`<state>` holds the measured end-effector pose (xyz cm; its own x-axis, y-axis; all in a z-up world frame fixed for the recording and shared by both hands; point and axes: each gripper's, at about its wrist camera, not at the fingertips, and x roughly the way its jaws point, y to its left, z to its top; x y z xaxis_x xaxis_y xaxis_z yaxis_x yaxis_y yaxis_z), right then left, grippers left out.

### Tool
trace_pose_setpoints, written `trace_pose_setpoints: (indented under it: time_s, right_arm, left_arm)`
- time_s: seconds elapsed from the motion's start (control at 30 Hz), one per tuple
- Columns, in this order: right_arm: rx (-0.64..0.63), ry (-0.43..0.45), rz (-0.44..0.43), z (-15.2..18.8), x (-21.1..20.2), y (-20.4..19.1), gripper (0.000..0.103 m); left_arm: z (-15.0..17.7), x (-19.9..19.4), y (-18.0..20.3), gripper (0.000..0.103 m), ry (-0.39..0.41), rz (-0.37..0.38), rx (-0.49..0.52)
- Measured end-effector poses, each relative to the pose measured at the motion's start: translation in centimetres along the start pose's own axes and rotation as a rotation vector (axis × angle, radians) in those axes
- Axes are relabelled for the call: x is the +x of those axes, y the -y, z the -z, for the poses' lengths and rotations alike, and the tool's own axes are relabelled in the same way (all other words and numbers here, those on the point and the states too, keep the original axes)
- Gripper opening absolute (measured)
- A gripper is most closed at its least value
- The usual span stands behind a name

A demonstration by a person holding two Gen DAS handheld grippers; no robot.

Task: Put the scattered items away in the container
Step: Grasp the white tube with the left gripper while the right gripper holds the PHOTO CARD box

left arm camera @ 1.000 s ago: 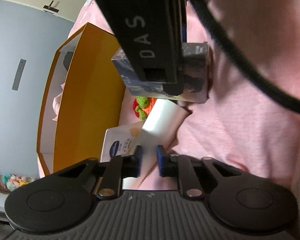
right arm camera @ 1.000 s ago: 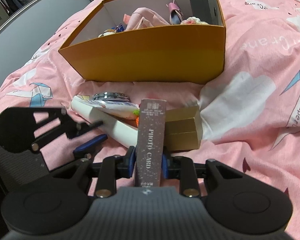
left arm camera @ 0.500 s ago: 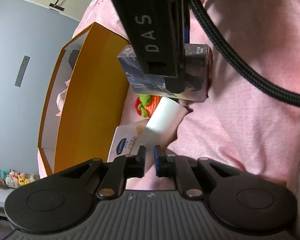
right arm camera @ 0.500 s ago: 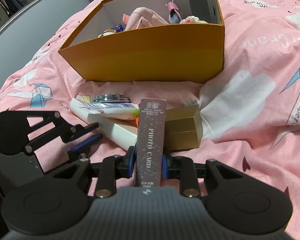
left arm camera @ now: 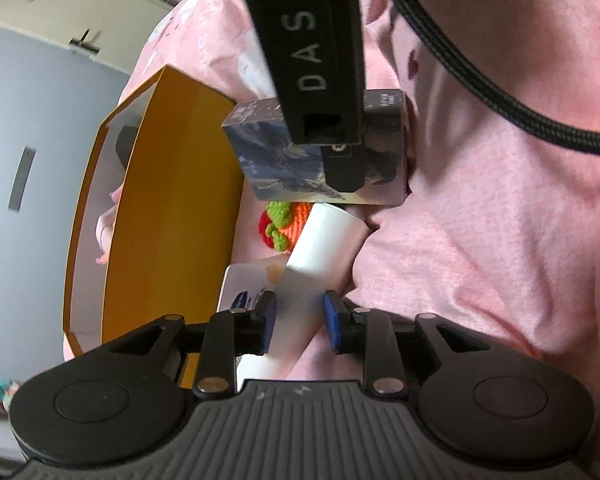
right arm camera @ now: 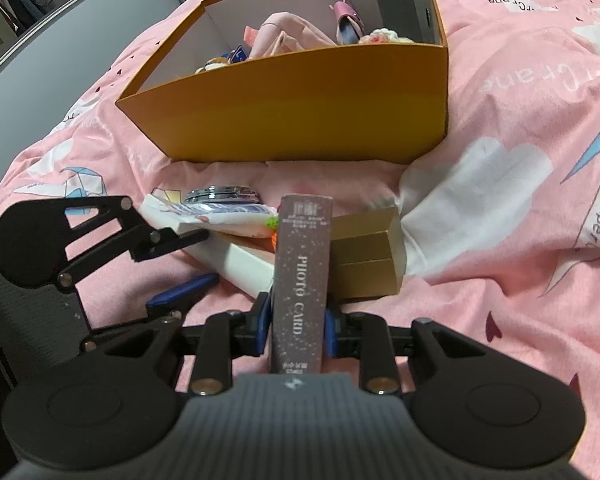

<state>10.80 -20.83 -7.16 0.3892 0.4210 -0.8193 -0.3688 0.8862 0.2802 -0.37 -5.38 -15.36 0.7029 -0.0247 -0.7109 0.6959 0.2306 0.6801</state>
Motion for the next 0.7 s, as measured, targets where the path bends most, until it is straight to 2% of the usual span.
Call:
trace_pose_setpoints:
  time_s: [0.17, 0.23, 0.4, 0.47, 0.7]
  right_arm:
    - [0.002, -0.001, -0.002, 0.1, -0.1, 0.0, 0.031]
    - [0.003, 0.0, -0.003, 0.2, -0.2, 0.0, 0.031]
    - [0.013, -0.002, -0.007, 0.2, -0.3, 0.2, 0.032]
    - [0.012, -0.002, -0.008, 0.2, -0.2, 0.2, 0.032]
    - [0.031, -0.002, -0.018, 0.1, -0.3, 0.6, 0.033]
  left_arm:
    - [0.2, 0.1, 0.7, 0.038, 0.02, 0.017, 0.084]
    - [1.1, 2.2, 1.0, 0.04, 0.019, 0.045, 0.096]
    - [2.0, 2.2, 1.0, 0.048, 0.011, 0.085, 0.134]
    - [2.3, 2.7, 1.0, 0.048, 0.003, 0.119, 0.118]
    - [3.9, 4.0, 0.9, 0.05, -0.003, 0.194, -0.034]
